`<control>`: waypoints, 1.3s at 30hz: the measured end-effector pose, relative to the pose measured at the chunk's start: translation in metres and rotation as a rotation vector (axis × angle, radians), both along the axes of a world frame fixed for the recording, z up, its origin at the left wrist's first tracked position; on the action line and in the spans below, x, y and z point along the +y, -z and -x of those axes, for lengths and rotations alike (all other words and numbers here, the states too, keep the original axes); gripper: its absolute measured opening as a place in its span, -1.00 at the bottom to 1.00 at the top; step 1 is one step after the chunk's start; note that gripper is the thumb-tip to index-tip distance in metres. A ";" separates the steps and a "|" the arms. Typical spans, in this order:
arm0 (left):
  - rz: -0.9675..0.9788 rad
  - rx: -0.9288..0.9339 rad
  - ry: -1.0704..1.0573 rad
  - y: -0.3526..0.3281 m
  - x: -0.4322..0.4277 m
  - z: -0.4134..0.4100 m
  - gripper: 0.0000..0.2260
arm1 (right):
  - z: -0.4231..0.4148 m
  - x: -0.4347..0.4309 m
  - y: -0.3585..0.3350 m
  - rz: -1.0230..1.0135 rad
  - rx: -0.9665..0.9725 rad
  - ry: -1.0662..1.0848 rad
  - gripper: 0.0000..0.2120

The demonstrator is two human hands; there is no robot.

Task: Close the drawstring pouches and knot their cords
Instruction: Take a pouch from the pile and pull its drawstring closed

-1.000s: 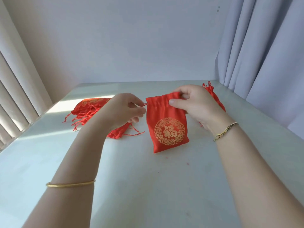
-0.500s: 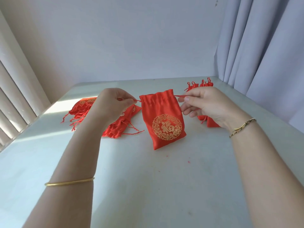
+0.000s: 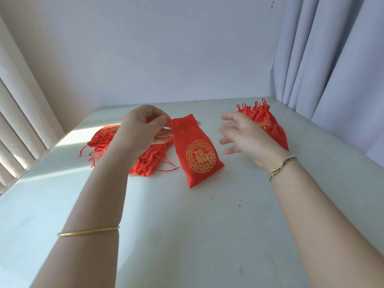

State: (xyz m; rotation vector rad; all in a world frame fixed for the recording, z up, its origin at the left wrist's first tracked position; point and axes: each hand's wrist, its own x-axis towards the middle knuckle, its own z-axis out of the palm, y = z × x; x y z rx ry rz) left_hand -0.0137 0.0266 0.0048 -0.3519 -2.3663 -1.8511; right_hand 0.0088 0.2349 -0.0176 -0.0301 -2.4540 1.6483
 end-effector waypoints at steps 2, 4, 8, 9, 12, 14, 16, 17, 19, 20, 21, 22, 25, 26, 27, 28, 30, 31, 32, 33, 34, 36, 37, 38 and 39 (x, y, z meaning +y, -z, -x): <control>-0.128 -0.046 0.058 -0.002 0.002 -0.001 -0.82 | 0.001 -0.005 0.000 0.012 0.030 -0.004 -0.58; -0.222 -0.069 0.095 -0.004 0.004 -0.003 -0.82 | 0.001 -0.009 -0.002 0.087 0.065 -0.024 -0.57; -0.261 -0.065 0.105 -0.005 0.005 -0.004 -0.82 | 0.000 -0.010 -0.005 0.143 0.135 -0.064 -0.63; -0.254 -0.063 0.098 -0.005 0.005 -0.004 -0.82 | -0.001 -0.009 -0.005 0.128 0.133 -0.080 -0.67; -0.235 -0.065 0.057 -0.004 0.005 -0.003 -0.82 | -0.002 -0.004 -0.005 0.116 0.091 -0.115 -0.76; -0.228 -0.073 0.033 -0.003 0.004 -0.002 -0.82 | -0.003 0.000 -0.006 0.087 0.081 -0.121 -0.79; -0.228 -0.078 0.019 -0.003 0.004 -0.001 -0.82 | -0.004 0.005 -0.007 0.079 0.074 -0.137 -0.81; -0.228 -0.078 0.013 -0.003 0.004 -0.001 -0.81 | -0.005 0.007 -0.008 0.089 0.068 -0.146 -0.80; -0.223 -0.077 0.006 -0.002 0.003 0.000 -0.81 | -0.007 0.012 -0.009 0.106 0.056 -0.171 -0.77; -0.221 -0.079 0.004 -0.002 0.003 0.001 -0.81 | -0.007 0.013 -0.010 0.108 0.050 -0.184 -0.76; -0.222 -0.081 0.003 -0.001 0.003 0.001 -0.81 | -0.008 0.014 -0.010 0.104 0.048 -0.194 -0.77; -0.227 -0.083 0.001 -0.001 0.004 0.001 -0.81 | -0.008 0.014 -0.010 0.098 0.047 -0.201 -0.79; -0.240 -0.084 -0.010 0.000 0.003 0.002 -0.81 | -0.010 0.015 -0.012 0.098 0.044 -0.198 -0.90; -0.240 -0.084 -0.013 0.000 0.003 0.002 -0.81 | -0.011 0.015 -0.013 0.101 0.042 -0.196 -0.94; -0.238 -0.081 -0.015 0.000 0.003 0.003 -0.81 | -0.012 0.016 -0.014 0.102 0.039 -0.194 -0.95; -0.235 -0.079 -0.016 0.001 0.003 0.003 -0.81 | -0.012 0.016 -0.014 0.104 0.038 -0.192 -0.95; -0.237 -0.078 -0.015 0.001 0.002 0.004 -0.81 | -0.012 0.017 -0.014 0.106 0.031 -0.191 -0.93; -0.241 -0.078 -0.014 0.002 0.003 0.005 -0.81 | -0.012 0.017 -0.013 0.096 0.021 -0.194 -0.91; -0.244 -0.078 -0.015 0.001 0.003 0.005 -0.81 | -0.012 0.017 -0.012 0.081 0.005 -0.200 -0.88; -0.245 -0.077 -0.018 0.001 0.003 0.005 -0.81 | -0.012 0.018 -0.012 0.067 -0.014 -0.208 -0.85; -0.243 -0.077 -0.020 0.001 0.003 0.004 -0.81 | -0.012 0.018 -0.011 0.060 -0.034 -0.218 -0.83; -0.240 -0.074 -0.021 0.002 0.003 0.004 -0.81 | -0.012 0.018 -0.010 0.056 -0.066 -0.240 -0.82; -0.242 -0.074 -0.024 0.002 0.003 0.004 -0.81 | -0.012 0.017 -0.010 0.060 -0.077 -0.247 -0.82; -0.239 -0.071 -0.031 0.002 0.003 0.004 -0.82 | -0.013 0.016 -0.010 0.075 -0.083 -0.245 -0.81; -0.216 -0.057 -0.050 0.003 0.002 0.005 -0.84 | -0.013 0.015 -0.010 0.109 -0.084 -0.230 -0.80</control>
